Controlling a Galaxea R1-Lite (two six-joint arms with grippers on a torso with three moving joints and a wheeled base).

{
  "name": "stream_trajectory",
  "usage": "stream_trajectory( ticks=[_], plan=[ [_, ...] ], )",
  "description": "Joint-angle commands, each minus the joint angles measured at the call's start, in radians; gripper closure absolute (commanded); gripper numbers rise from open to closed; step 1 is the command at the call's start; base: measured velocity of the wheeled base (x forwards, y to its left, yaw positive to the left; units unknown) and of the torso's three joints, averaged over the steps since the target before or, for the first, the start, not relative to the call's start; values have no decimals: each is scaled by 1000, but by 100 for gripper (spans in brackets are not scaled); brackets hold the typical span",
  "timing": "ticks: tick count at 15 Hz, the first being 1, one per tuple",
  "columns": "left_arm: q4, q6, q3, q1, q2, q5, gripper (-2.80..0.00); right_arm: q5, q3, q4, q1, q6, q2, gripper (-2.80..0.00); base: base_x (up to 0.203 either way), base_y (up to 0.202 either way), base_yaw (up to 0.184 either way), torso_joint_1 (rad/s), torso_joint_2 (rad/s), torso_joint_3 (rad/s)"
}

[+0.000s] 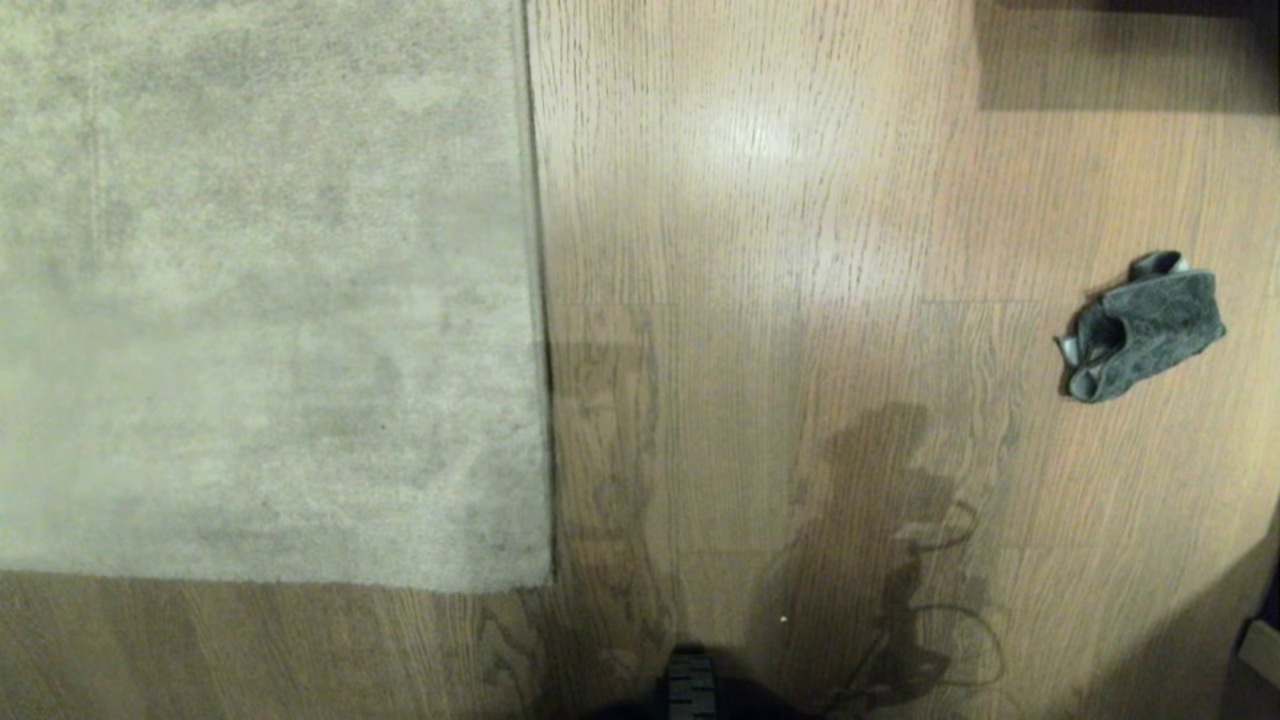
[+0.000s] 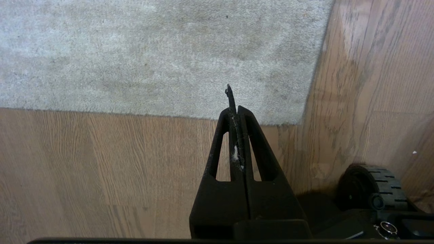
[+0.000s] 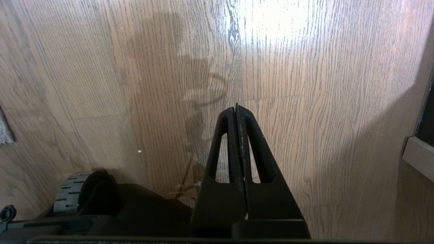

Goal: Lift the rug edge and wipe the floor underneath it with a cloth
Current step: Pick up the rag

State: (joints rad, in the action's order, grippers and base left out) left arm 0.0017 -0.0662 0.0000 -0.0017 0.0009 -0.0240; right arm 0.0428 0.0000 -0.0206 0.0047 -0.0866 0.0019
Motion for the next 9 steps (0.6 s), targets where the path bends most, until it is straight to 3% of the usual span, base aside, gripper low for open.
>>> stream_trajectory(
  ticks=[1, 9],
  plan=[
    [0, -1, 0, 0, 1, -1, 0, -1, 0, -1, 1, -1, 0, 0, 0, 0, 0, 0, 0, 0],
    [0, -1, 0, 0, 1, -1, 0, 0, 0, -1, 1, -1, 0, 0, 0, 0, 0, 0, 0, 0]
  ],
)
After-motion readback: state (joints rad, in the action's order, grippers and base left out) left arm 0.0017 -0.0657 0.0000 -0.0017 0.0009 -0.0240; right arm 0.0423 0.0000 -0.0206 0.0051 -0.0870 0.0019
